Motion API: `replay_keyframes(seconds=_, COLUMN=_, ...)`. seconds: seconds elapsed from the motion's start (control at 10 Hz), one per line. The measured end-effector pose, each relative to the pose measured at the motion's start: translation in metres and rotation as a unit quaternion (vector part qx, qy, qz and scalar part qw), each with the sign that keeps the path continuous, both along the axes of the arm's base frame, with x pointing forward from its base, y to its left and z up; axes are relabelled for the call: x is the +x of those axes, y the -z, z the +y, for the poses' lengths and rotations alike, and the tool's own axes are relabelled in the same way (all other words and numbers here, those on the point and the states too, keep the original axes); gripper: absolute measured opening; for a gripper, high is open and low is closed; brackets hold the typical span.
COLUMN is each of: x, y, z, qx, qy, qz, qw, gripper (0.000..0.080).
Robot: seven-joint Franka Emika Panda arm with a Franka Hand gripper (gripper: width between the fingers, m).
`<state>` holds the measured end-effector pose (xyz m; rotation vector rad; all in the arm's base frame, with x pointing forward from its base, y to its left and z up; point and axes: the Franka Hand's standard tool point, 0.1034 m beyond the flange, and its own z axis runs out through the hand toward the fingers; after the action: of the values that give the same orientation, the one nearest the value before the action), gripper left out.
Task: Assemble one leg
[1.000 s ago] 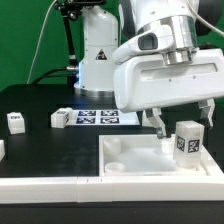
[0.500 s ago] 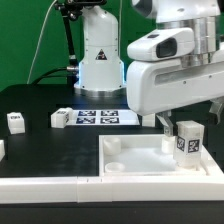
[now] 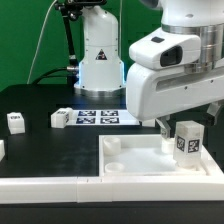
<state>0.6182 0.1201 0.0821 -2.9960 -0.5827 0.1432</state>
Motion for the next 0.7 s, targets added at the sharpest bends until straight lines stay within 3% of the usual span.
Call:
replay_keyframes(seconds=0.2, x=0.005, y=0.002, z=-0.001, qx=-0.021, qy=-0.002, qz=-0.012, qw=1.0, gripper=0.0649)
replay_keyframes(seconds=0.4, x=0.01, y=0.001, z=-0.012, qx=-0.026, qy=-0.01, qz=-0.02, qw=0.999, gripper=0.0649)
replay_keyframes(seconds=0.6, x=0.01, y=0.001, z=-0.012, qx=-0.026, qy=-0.01, qz=-0.02, qw=0.999, gripper=0.0649)
replay_keyframes(seconds=0.7, x=0.01, y=0.001, z=-0.012, qx=-0.026, qy=-0.01, qz=-0.02, qw=0.999, gripper=0.0528)
